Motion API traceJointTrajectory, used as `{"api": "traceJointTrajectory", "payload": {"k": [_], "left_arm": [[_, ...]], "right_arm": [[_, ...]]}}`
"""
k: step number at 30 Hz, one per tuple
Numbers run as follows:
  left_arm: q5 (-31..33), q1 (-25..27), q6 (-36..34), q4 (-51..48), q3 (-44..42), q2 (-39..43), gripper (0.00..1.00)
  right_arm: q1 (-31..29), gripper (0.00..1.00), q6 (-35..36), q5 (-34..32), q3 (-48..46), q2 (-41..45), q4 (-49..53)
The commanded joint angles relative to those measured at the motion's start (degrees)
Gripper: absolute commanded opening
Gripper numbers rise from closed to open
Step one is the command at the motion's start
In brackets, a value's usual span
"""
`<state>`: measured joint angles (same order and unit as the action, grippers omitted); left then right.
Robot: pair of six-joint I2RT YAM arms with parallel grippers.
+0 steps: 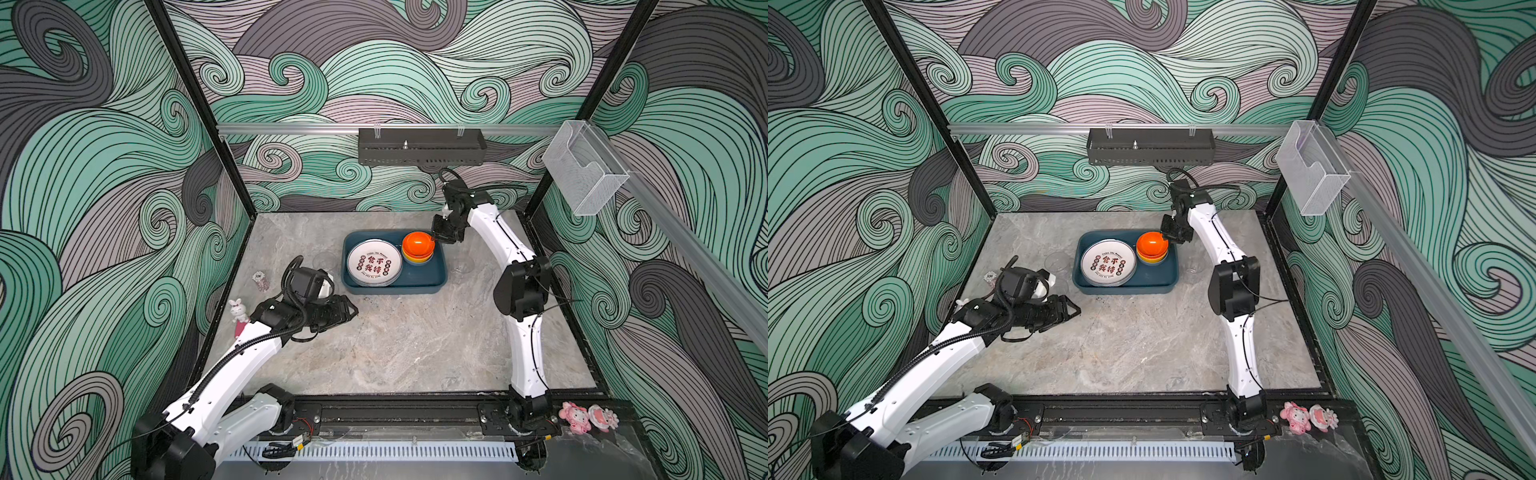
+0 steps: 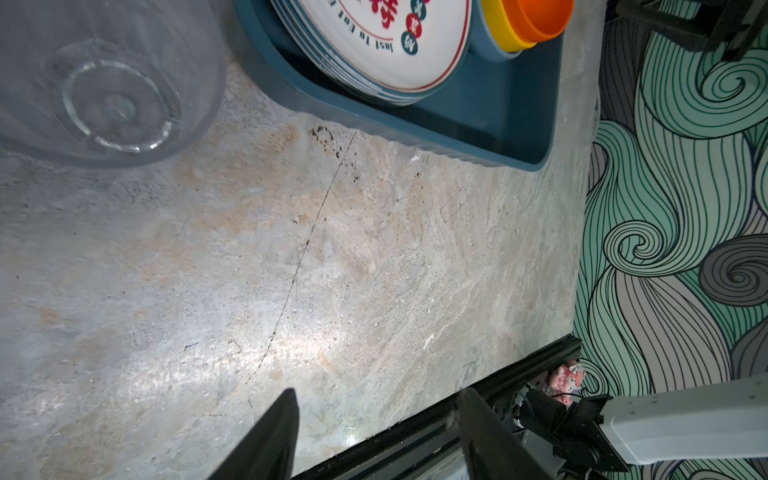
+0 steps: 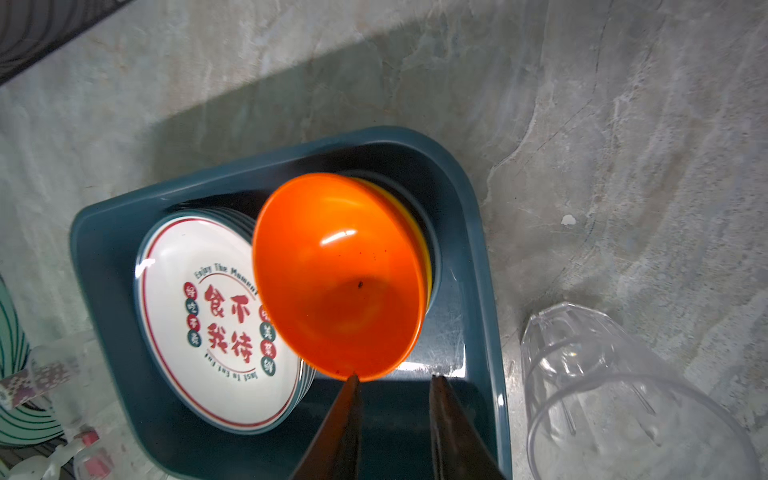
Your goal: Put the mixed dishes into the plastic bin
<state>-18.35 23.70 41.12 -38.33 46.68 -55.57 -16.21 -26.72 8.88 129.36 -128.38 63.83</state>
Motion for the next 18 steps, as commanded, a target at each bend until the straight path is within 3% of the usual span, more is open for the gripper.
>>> {"api": "traceJointTrajectory", "payload": {"k": [1,8,12,18], "left_arm": [[3.98,-0.99,0.24,-1.81,0.72,2.79,0.64],[6.11,-4.2,-0.13,-5.46,1.37,3.79,0.64],[10.87,-6.57,0.16,-9.13,2.41,3.06,0.64],[11.64,-11.14,0.1,-9.67,3.77,-0.06,0.64]], "right_arm": [[-0.74,0.3,1.11,-1.13,-3.2,4.81,0.83],[-2.99,0.32,2.09,1.62,-17.78,15.81,-6.08],[-4.95,0.33,2.68,3.18,-28.52,23.17,-11.4],[-7.55,0.35,4.07,6.58,-42.91,32.17,-18.35]]}}
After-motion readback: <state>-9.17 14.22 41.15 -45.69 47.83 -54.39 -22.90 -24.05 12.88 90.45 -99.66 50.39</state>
